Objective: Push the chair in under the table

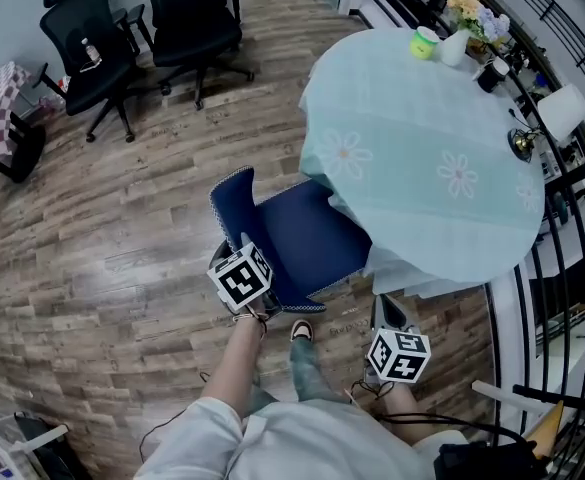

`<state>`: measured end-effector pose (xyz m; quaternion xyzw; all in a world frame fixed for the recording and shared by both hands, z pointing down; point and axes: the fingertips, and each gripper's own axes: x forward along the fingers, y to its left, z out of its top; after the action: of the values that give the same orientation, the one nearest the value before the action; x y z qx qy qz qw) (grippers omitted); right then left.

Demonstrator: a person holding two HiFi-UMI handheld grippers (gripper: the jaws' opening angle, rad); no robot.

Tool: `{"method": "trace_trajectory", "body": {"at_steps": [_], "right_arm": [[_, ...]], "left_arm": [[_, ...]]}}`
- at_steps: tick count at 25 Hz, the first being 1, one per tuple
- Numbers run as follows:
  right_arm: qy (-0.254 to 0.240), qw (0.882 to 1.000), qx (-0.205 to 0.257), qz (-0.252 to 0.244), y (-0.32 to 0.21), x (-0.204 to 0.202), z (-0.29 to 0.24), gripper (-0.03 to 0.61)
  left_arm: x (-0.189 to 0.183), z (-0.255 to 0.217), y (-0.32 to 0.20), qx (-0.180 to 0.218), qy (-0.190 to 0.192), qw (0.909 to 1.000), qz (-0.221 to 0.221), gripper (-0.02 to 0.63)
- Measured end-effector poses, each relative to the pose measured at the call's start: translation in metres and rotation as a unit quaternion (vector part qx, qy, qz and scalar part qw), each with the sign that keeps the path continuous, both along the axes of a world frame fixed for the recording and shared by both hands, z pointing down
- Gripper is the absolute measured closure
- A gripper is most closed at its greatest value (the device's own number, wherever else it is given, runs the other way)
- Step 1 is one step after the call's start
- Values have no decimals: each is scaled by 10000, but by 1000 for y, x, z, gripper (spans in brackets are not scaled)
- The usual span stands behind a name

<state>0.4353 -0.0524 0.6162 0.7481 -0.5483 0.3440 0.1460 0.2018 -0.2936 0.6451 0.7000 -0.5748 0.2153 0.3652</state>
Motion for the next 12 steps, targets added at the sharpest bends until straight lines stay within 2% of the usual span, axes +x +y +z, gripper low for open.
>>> {"method": "trace_trajectory", "body": {"at_steps": [7, 12], "right_arm": [[84, 9998, 136, 85, -13, 1, -14, 561], [105, 9996, 255, 109, -22, -7, -24, 561]], "left_arm": [[-5, 0, -1, -88, -11, 9992, 396, 491], [-6, -13, 4, 53, -43, 9980, 628, 486]]}}
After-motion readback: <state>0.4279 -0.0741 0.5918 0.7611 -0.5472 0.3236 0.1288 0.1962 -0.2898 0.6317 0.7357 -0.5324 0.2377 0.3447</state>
